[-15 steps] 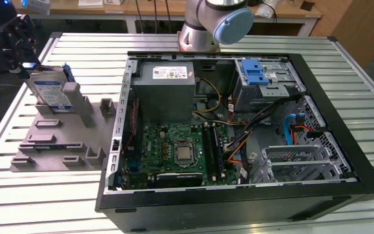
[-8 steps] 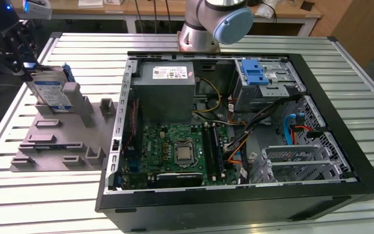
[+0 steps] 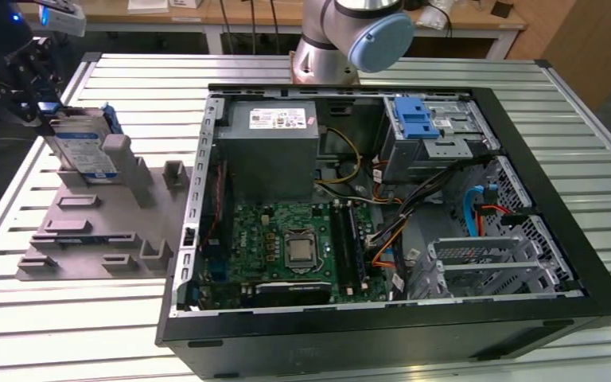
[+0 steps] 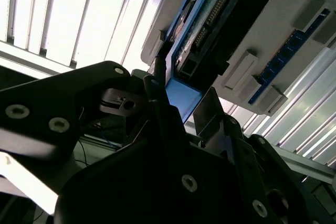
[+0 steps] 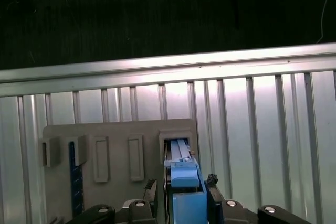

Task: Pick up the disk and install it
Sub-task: 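Pick up the disk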

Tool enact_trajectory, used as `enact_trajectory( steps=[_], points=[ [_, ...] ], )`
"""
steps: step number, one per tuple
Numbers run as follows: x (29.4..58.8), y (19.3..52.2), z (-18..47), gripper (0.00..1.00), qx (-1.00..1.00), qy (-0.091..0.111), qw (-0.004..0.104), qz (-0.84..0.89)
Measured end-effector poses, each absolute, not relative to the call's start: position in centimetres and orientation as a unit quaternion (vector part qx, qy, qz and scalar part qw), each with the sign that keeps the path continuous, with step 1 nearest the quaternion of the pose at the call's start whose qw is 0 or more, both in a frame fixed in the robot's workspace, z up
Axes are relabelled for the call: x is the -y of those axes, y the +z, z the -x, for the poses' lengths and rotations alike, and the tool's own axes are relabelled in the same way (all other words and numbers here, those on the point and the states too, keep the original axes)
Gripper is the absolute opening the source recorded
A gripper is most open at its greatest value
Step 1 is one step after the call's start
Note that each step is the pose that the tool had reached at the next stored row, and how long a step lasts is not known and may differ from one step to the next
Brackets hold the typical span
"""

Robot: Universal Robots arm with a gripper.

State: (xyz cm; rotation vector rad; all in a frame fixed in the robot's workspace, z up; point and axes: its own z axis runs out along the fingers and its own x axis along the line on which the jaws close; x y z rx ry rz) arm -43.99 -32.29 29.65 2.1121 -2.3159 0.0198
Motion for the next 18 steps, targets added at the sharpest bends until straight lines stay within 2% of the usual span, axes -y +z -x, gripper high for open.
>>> enact_trajectory(
  steps=[6,7,10,12,13,15,16,18],
  points=[
    [32.28,29.36,43.99,0.49,0.739,0.006,0.004,-0.674],
    [32.28,29.28,43.99,0.55,0.739,0.006,0.004,-0.674],
    [32.28,29.08,43.99,0.55,0.739,0.006,0.004,-0.674],
    [32.28,29.04,43.99,0.54,0.739,0.006,0.004,-0.674],
    [32.28,29.04,43.99,0.47,0.739,0.006,0.004,-0.674],
    [32.28,29.02,43.99,0.47,0.739,0.006,0.004,-0.674],
    [32.28,29.02,43.99,0.41,0.739,0.006,0.004,-0.674],
    [32.28,29.01,43.99,0.39,0.739,0.006,0.004,-0.674]
  ],
)
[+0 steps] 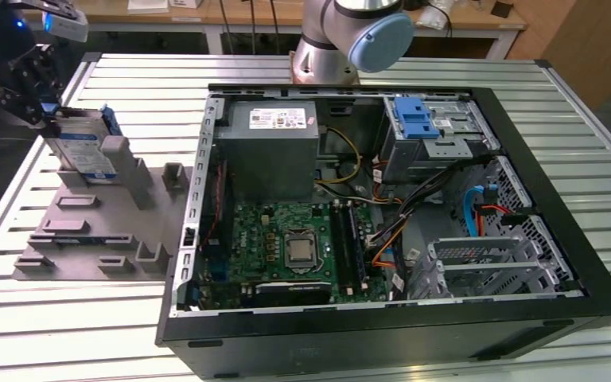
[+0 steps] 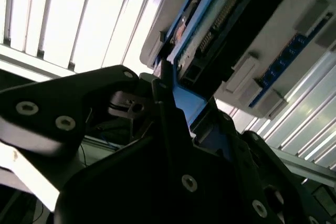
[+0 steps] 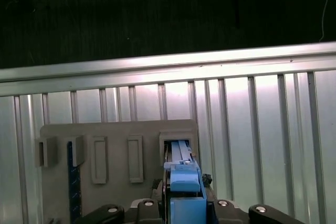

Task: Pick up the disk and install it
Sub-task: 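Pick up the disk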

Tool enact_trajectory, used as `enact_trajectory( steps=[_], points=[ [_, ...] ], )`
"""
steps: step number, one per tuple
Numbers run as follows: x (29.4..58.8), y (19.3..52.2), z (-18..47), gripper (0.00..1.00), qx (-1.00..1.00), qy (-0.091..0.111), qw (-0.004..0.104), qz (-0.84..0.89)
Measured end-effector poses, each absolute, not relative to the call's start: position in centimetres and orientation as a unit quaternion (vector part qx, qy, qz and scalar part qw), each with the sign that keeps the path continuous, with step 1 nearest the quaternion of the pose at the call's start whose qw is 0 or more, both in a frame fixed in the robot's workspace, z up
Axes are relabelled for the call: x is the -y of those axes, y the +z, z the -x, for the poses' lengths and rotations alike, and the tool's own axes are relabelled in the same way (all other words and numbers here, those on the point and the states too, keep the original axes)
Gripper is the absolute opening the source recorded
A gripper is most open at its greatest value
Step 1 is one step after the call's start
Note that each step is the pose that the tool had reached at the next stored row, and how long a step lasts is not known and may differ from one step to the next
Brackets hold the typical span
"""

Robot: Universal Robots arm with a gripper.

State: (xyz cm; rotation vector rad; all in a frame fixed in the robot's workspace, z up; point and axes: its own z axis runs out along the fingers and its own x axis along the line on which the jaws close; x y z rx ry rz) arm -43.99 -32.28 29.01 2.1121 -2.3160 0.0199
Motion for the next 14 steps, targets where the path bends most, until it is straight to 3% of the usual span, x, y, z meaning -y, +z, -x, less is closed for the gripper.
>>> enact_trajectory(
  steps=[14],
  points=[
    [32.29,29.01,43.99,0.37,0.718,0.006,0.003,-0.696]
  ],
)
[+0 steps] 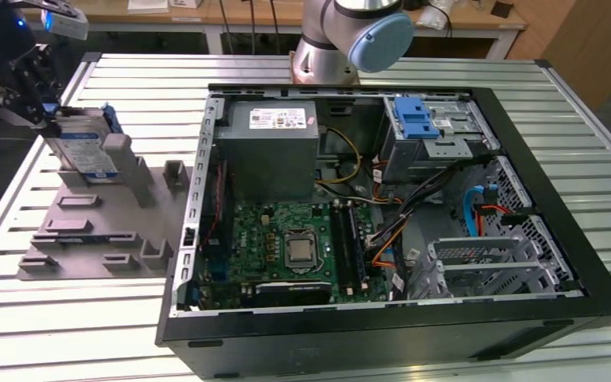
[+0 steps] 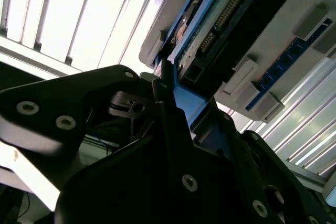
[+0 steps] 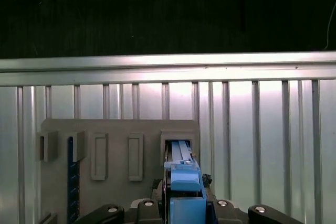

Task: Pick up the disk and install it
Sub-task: 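Pick up the disk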

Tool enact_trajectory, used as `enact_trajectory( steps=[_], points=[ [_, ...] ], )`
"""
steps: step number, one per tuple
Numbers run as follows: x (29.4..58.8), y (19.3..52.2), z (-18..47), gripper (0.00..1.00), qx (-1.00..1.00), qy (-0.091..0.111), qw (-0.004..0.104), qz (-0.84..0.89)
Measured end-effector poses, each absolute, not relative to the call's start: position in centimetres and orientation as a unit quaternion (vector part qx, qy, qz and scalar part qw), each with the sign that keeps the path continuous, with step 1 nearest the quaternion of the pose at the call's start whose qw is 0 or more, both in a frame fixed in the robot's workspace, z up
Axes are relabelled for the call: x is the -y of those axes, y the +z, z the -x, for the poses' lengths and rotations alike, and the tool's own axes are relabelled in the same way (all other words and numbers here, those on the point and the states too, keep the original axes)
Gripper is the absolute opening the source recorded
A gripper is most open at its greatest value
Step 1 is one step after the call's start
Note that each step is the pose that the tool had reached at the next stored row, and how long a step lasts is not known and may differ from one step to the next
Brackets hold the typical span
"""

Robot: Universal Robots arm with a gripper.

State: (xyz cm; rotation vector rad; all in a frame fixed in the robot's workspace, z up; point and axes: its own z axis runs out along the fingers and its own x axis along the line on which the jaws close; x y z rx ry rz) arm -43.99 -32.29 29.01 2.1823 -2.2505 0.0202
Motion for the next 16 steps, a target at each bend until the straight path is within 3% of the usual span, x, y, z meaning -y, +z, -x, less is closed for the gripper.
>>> enact_trajectory(
  steps=[9,11,12,16],
  points=[
    [32.36,29.01,43.99,0.37,0.718,0.007,0.004,-0.696],
    [32.36,29.01,43.99,0.38,0.718,0.007,0.004,-0.696],
    [32.36,29.01,43.99,0.44,0.718,0.007,0.004,-0.696],
    [32.36,29.01,43.99,0.44,0.718,0.007,0.004,-0.696]
  ],
)
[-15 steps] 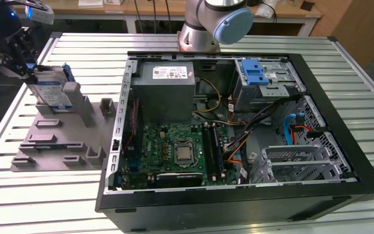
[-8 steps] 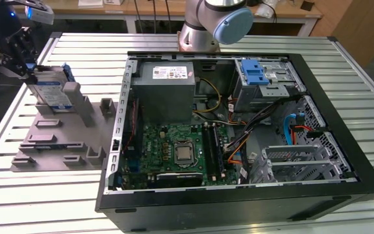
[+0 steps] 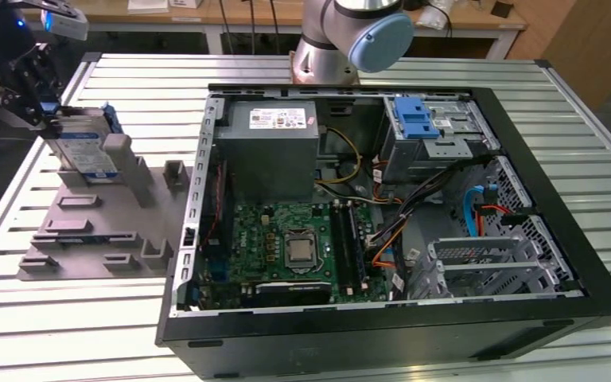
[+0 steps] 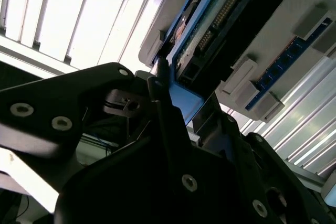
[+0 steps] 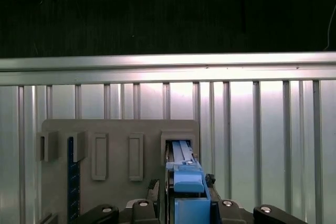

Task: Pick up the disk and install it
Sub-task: 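Pick up the disk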

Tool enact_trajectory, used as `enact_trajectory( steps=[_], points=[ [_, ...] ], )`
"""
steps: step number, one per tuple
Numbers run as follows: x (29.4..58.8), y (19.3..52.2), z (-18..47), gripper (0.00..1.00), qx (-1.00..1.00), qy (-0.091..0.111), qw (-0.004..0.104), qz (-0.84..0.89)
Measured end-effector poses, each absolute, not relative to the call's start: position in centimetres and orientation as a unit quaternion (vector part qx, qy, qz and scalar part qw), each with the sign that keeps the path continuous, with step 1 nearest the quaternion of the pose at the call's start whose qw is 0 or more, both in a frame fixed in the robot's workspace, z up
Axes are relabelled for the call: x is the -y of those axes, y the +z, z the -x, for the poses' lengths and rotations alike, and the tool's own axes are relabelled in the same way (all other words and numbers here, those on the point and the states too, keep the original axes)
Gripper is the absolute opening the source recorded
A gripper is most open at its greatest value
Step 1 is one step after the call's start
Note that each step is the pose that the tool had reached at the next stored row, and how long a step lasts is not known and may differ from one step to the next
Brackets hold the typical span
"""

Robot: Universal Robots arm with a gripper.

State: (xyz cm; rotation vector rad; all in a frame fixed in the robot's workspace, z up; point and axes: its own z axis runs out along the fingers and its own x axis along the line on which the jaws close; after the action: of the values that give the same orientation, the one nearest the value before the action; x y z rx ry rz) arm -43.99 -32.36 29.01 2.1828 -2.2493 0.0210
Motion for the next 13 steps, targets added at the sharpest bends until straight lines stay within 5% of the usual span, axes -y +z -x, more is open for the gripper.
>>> enact_trajectory(
  steps=[13],
  points=[
    [32.38,29.1,44.0,0.36,0.718,0.007,0.004,-0.696]
  ],
)
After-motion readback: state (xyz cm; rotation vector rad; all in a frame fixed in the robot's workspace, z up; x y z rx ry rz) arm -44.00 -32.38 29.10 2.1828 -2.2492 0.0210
